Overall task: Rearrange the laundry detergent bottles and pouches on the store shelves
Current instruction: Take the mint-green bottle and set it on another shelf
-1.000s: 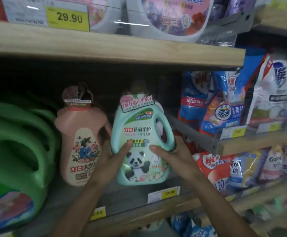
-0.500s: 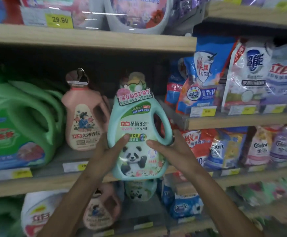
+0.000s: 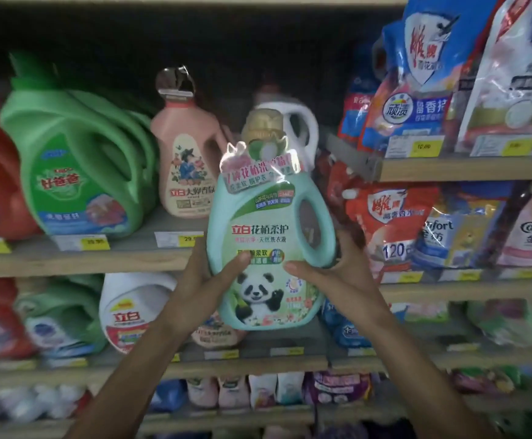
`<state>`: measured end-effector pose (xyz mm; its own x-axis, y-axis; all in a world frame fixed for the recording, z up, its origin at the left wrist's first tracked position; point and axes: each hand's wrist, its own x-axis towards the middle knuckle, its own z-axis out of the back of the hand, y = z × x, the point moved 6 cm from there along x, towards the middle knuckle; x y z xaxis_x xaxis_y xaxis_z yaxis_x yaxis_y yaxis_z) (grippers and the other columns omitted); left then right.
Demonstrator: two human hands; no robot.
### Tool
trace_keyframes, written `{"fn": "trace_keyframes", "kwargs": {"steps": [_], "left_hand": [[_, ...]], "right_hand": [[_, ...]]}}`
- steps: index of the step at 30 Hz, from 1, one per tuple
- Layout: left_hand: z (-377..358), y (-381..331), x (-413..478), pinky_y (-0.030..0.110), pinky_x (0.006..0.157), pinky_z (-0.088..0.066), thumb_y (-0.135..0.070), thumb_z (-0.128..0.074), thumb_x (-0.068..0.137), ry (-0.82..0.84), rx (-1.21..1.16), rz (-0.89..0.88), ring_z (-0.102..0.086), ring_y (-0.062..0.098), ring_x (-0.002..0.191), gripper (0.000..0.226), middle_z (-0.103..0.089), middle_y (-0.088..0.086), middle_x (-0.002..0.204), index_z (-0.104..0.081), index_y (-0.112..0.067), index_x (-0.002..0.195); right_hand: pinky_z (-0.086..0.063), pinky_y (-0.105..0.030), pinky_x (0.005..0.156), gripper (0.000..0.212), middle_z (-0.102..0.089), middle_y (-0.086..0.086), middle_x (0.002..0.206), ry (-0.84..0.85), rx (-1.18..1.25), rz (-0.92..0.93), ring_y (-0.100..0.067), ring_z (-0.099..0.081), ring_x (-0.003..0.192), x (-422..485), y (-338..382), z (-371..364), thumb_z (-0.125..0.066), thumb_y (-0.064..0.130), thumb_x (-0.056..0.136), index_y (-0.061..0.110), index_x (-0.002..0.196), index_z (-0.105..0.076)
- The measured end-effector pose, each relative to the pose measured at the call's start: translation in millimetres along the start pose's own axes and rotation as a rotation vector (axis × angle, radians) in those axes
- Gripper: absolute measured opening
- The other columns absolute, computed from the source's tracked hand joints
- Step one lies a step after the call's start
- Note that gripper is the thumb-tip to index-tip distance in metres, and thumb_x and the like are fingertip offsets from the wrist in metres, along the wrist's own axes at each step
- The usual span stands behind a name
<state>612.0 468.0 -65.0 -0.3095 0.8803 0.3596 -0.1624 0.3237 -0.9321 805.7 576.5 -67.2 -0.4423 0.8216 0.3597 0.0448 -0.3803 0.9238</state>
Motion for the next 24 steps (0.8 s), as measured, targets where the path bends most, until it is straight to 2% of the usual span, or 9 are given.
{"fn": "trace_keyframes", "kwargs": {"steps": [4,7,9,12,16,18,20,22,24], "left_hand": [[7.6,41.7,-15.0,0.043,0.089,-0.061,-0.045,-0.072,0.083,-0.041,0.049,0.028,-0.070,0.015,0.113,0.057,-0.070,-0.001,0.125,-0.052,-0.025,0.132],[1.5,67.2,-24.1,0.034,0.088,-0.062,-0.029,-0.069,0.091,0.007,0.071,0.001,-0.070,0.009,0.110,0.038,-0.072,-0.007,0.120,-0.055,-0.031,0.127],[-2.1,86.8,-30.1,0.024,0.085,-0.061,-0.022,-0.065,0.089,0.009,0.031,0.017,-0.069,0.004,0.111,0.046,-0.072,-0.015,0.120,-0.050,-0.025,0.132],[-6.9,121.5,-38.7,0.025,0.087,-0.060,-0.023,-0.068,0.091,0.001,0.024,0.048,-0.068,0.007,0.113,0.058,-0.069,-0.007,0.124,-0.042,-0.015,0.142],[-11.3,165.1,-48.6,0.023,0.080,-0.061,-0.023,-0.070,0.089,0.015,0.045,0.103,-0.070,0.007,0.107,0.063,-0.069,-0.001,0.120,-0.039,-0.010,0.143],[-14.2,184.3,-54.9,0.027,0.083,-0.060,-0.017,-0.067,0.086,0.026,0.021,0.135,-0.069,0.011,0.112,0.065,-0.066,0.004,0.125,-0.036,-0.009,0.144],[-15.9,204.0,-60.6,0.031,0.087,-0.061,-0.011,-0.067,0.087,0.038,0.004,0.155,-0.068,0.016,0.116,0.065,-0.066,0.008,0.129,-0.036,-0.008,0.143],[-16.3,224.1,-64.4,0.034,0.089,-0.061,-0.014,-0.071,0.088,0.036,0.020,0.180,-0.067,0.021,0.117,0.064,-0.066,0.009,0.128,-0.037,-0.007,0.141],[-17.1,241.9,-67.1,0.028,0.087,-0.060,-0.016,-0.071,0.084,0.017,0.033,0.199,-0.066,0.019,0.117,0.066,-0.066,0.009,0.128,-0.037,-0.005,0.140]], "right_hand": [[-0.059,-0.046,0.093,0.080,-0.072,0.004,0.119,-0.013,-0.019,-0.012,-0.014,-0.071,0.109,-14.4,-38.1,-10.0,-0.095,0.041,0.062,0.025,0.129,-0.054],[-0.059,-0.044,0.094,0.077,-0.068,0.002,0.124,-0.037,-0.035,-0.027,-0.012,-0.068,0.114,-27.6,-69.7,-11.9,-0.094,0.037,0.062,0.024,0.127,-0.056],[-0.059,-0.039,0.094,0.080,-0.066,0.006,0.125,-0.061,-0.031,-0.040,-0.007,-0.066,0.115,-36.9,-90.2,-11.9,-0.094,0.038,0.060,0.026,0.129,-0.055],[-0.059,-0.028,0.092,0.080,-0.068,0.013,0.124,-0.077,-0.037,-0.050,-0.005,-0.066,0.117,-48.6,-122.4,-12.0,-0.096,0.034,0.061,0.033,0.130,-0.055],[-0.059,-0.014,0.073,0.075,-0.072,0.019,0.113,-0.113,-0.034,-0.106,0.000,-0.071,0.102,-65.2,-165.5,-13.8,-0.097,0.040,0.054,0.048,0.118,-0.058],[-0.061,-0.020,0.066,0.073,-0.073,0.015,0.111,-0.122,-0.021,-0.125,-0.005,-0.073,0.099,-73.2,-186.2,-16.3,-0.098,0.045,0.051,0.049,0.113,-0.059],[-0.064,-0.032,0.061,0.076,-0.073,0.009,0.111,-0.131,-0.004,-0.159,-0.013,-0.075,0.097,-79.5,-207.1,-18.5,-0.098,0.049,0.048,0.045,0.114,-0.060],[-0.065,-0.039,0.061,0.079,-0.074,0.008,0.112,-0.136,-0.017,-0.174,-0.015,-0.075,0.098,-83.2,-227.2,-19.5,-0.098,0.051,0.047,0.042,0.115,-0.059],[-0.066,-0.045,0.067,0.081,-0.073,0.009,0.116,-0.135,-0.027,-0.177,-0.015,-0.074,0.103,-84.6,-245.2,-19.5,-0.097,0.053,0.046,0.042,0.116,-0.058]]}}
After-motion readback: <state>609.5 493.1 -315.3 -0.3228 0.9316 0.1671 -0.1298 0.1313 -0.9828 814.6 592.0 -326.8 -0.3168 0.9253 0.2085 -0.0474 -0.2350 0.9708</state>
